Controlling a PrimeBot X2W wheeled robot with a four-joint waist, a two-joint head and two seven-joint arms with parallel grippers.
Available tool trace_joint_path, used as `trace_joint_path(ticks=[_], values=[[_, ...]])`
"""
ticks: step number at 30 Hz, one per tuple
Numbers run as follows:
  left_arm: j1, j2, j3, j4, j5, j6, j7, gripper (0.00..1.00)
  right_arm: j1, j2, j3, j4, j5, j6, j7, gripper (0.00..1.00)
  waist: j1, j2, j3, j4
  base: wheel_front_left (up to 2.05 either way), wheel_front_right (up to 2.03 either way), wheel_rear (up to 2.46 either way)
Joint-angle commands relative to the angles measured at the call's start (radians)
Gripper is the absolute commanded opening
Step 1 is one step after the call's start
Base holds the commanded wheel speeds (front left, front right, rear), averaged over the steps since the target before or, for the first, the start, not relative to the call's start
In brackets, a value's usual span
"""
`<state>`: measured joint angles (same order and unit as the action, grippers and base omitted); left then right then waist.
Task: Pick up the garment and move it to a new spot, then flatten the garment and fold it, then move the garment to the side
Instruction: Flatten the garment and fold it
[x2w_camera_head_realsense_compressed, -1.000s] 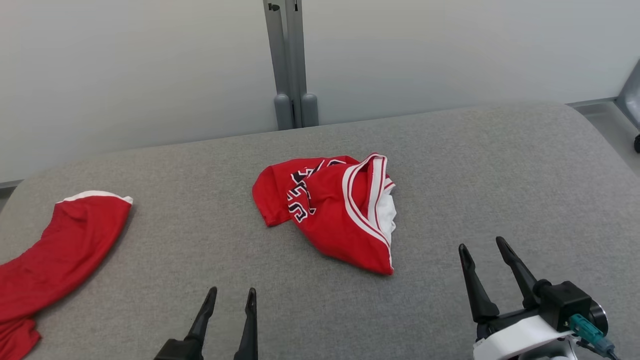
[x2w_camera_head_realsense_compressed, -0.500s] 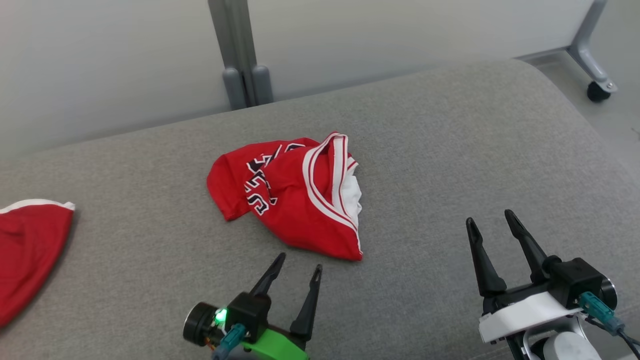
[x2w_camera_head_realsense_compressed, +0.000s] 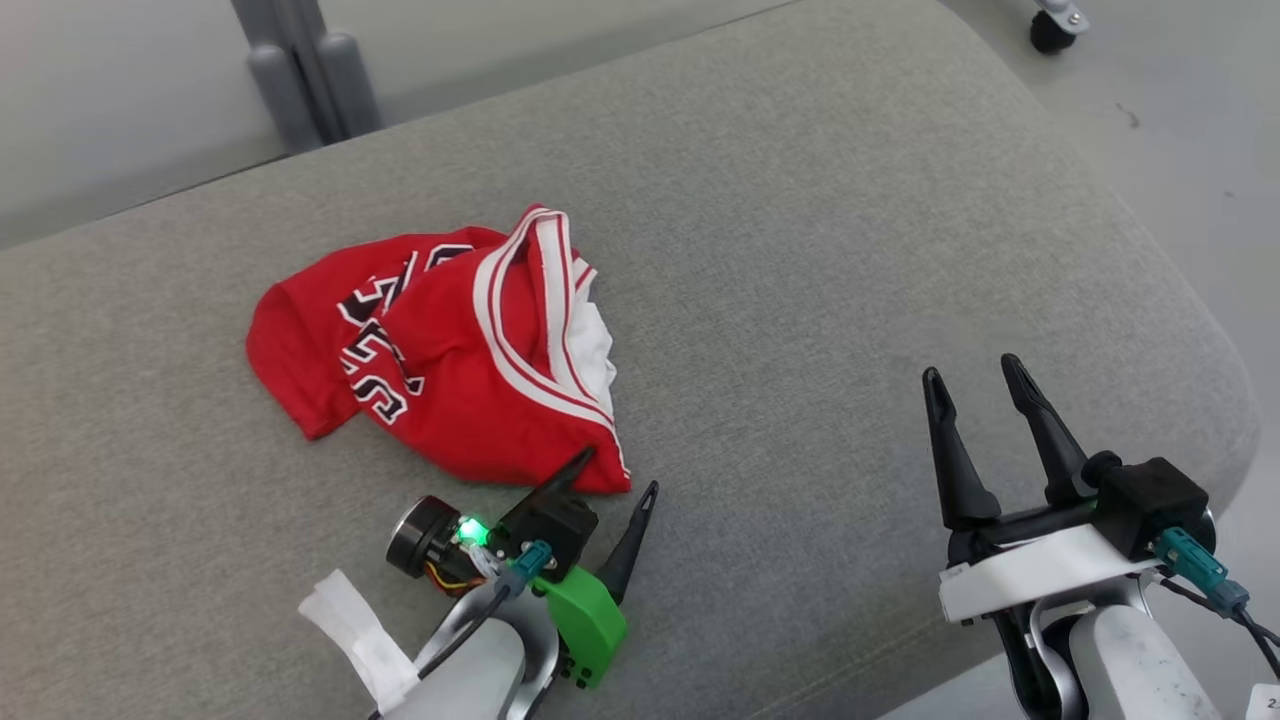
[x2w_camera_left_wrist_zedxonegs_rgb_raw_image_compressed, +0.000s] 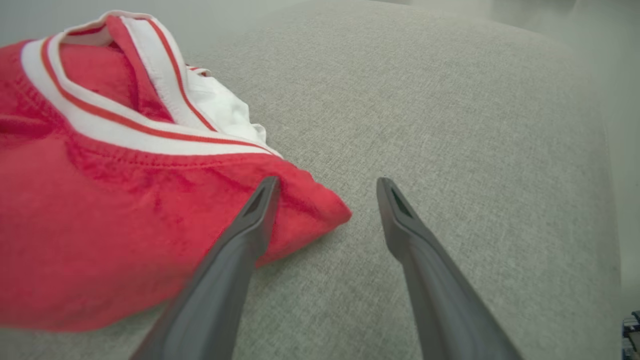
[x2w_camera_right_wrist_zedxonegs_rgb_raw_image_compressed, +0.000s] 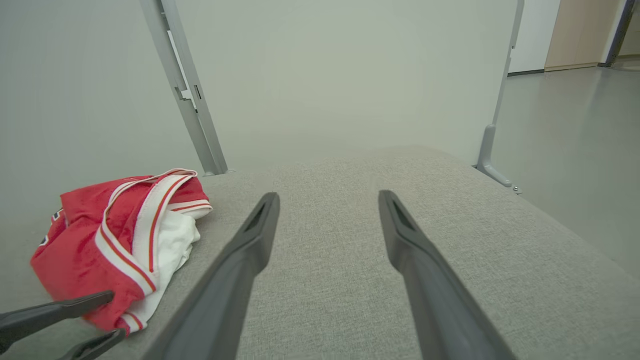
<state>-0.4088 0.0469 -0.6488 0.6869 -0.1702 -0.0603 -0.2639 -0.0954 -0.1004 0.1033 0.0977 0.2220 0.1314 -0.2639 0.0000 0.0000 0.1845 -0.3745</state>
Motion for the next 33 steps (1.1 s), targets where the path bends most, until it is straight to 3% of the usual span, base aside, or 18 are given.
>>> trace_joint_path(ticks=[1,8,9,10,11,16,23,29,33], values=[[-0.037,0.006,-0.005,0.023,0.006,0.012,-0.001,1.00,-0.019,0.008,-0.001,0.001,0.005,-0.001,-0.001,1.00,0.0000,0.0000,0.074,-0.078,0.00,0.00,0.00],[-0.090,0.007,-0.023,0.151,-0.088,0.027,0.010,1.00,-0.024,0.022,-0.002,0.005,0.013,-0.001,-0.001,1.00,0.0000,0.0000,0.086,-0.096,0.00,0.00,0.00],[-0.095,0.008,-0.019,0.156,-0.100,0.034,0.009,0.49,-0.025,0.023,-0.003,0.006,0.013,-0.001,-0.001,1.00,0.0000,0.0000,0.084,-0.094,0.00,0.00,0.00],[-0.099,0.008,-0.012,0.157,-0.119,0.040,0.007,0.07,-0.026,0.024,-0.004,0.006,0.011,-0.001,-0.001,1.00,0.0000,0.0000,0.079,-0.091,0.00,0.00,0.00],[-0.103,0.008,-0.012,0.158,-0.127,0.040,0.007,0.00,-0.027,0.025,-0.004,0.007,0.010,-0.001,-0.001,1.00,0.0000,0.0000,0.075,-0.088,0.00,0.00,0.00],[-0.104,0.007,0.004,0.150,-0.216,0.033,0.002,0.00,-0.026,0.019,-0.005,0.008,0.001,-0.001,-0.001,1.00,0.0000,0.0000,0.034,-0.060,0.00,0.00,0.00],[-0.195,0.005,-0.030,-0.003,-0.362,-0.051,-0.002,0.00,-0.012,0.025,-0.007,0.016,-0.007,-0.001,-0.001,1.00,0.0000,0.0000,-0.011,-0.020,0.00,0.00,0.00],[-0.457,0.006,-0.072,-0.173,-0.435,-0.070,0.015,0.00,-0.030,0.021,-0.024,0.005,0.003,-0.001,-0.001,1.00,0.0000,0.0000,0.004,-0.002,0.00,0.00,0.00],[-0.699,0.006,-0.046,-0.234,-0.478,-0.070,0.032,0.00,-0.040,0.015,-0.043,-0.009,0.012,-0.001,-0.001,1.00,0.0000,0.0000,0.028,0.003,0.00,0.00,0.00]])
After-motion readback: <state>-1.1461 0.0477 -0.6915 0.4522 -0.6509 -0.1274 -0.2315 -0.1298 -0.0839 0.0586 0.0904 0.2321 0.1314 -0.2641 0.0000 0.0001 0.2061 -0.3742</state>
